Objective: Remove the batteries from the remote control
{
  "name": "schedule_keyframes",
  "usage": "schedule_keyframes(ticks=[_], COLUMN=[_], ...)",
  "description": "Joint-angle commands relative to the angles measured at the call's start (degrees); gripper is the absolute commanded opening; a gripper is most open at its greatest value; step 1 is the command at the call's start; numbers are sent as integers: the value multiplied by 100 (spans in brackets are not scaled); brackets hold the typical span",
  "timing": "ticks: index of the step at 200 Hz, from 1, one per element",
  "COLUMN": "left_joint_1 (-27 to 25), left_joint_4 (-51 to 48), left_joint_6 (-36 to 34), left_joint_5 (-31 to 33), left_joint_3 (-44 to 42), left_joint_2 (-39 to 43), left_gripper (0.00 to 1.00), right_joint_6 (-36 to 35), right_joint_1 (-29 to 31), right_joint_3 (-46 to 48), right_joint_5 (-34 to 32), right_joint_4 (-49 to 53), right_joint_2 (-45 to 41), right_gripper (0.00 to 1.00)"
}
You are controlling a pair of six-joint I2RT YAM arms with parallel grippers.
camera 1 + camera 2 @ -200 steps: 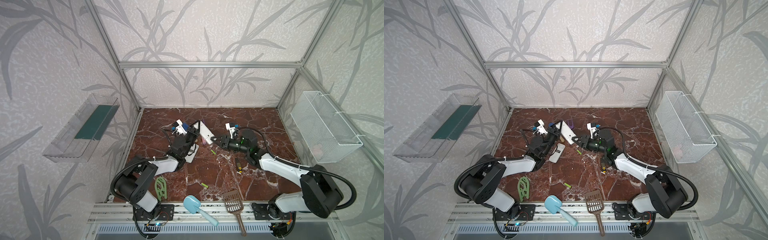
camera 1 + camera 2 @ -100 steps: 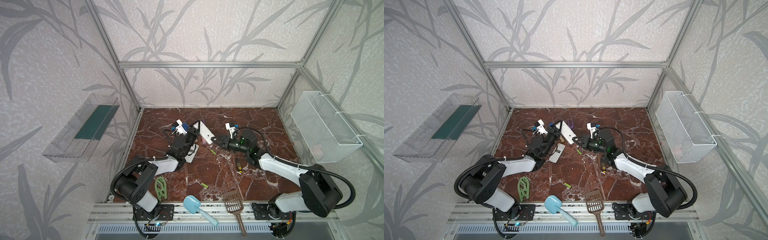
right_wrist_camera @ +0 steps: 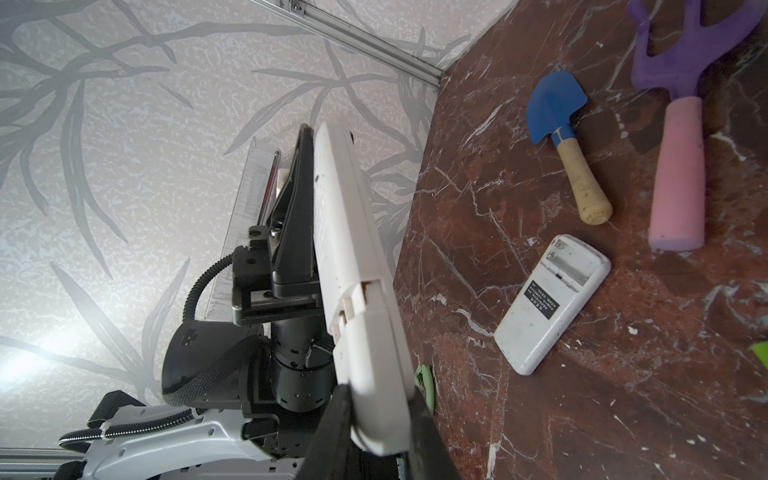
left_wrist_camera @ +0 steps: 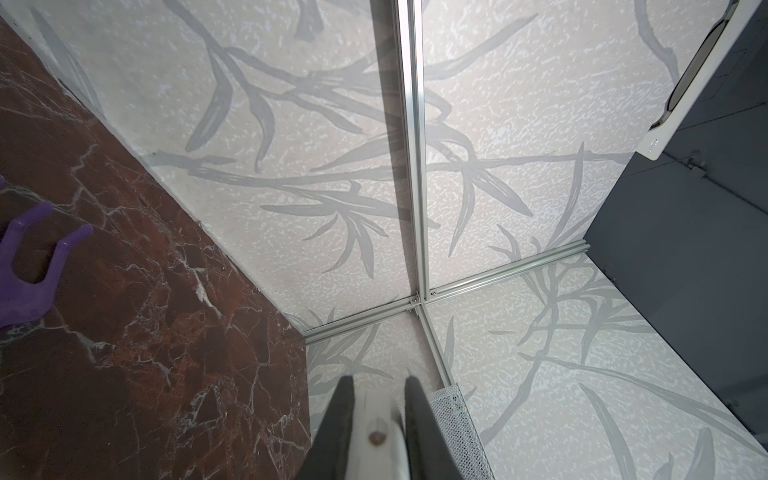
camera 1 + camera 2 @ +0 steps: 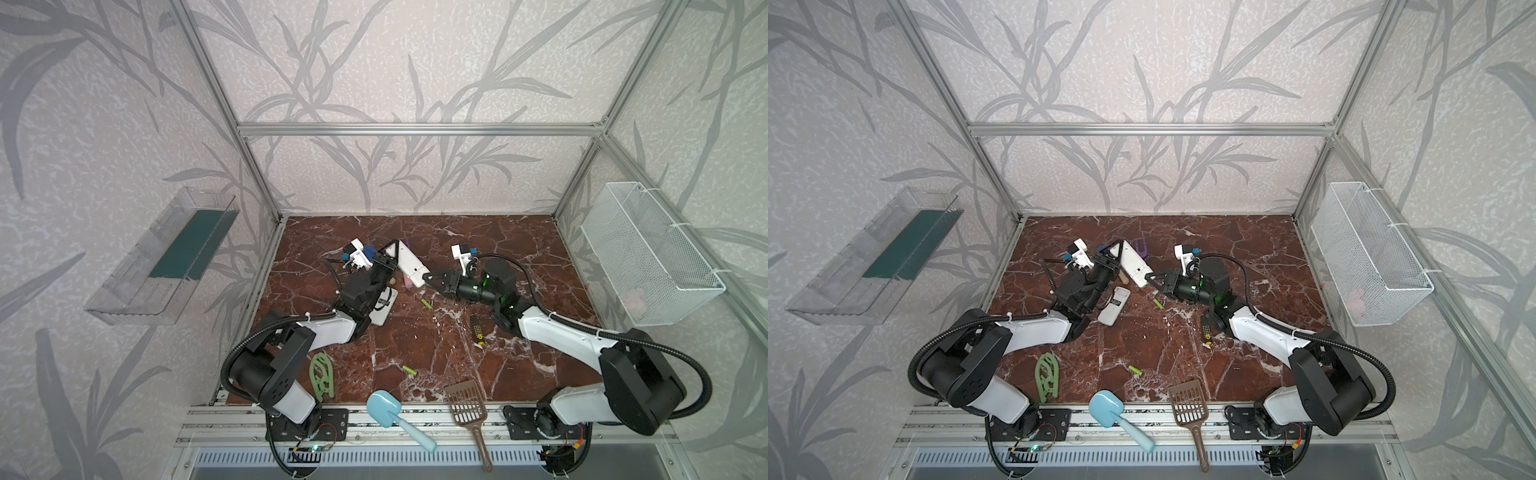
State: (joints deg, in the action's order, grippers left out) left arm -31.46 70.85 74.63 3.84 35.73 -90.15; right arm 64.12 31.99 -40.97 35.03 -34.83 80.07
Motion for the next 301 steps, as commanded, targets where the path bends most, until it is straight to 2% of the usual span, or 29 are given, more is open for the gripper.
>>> schedule_keyframes(ticks=[1,152,243,301], left_joint_1=[52,103,126,174], left_joint_4=[147,104,-623,-361], left_joint_6=[-138,-220,-403,-62], left_joint_5=[-40,-321,-542,-717], left_joint_3=[-30,57,286,386], left_joint_2=[98,134,237,69], left_gripper=[0,0,0,0], right_joint_6=[-197,-83,-31,-99], right_joint_1=[18,-25,-117,-180], right_joint_3=[98,212,151,291], right_joint_5=[66,184,294,346], right_joint_4=[63,52,156,-88], right_joint_2=[-191,-247,-229,-232], right_gripper=[15,16,15,15])
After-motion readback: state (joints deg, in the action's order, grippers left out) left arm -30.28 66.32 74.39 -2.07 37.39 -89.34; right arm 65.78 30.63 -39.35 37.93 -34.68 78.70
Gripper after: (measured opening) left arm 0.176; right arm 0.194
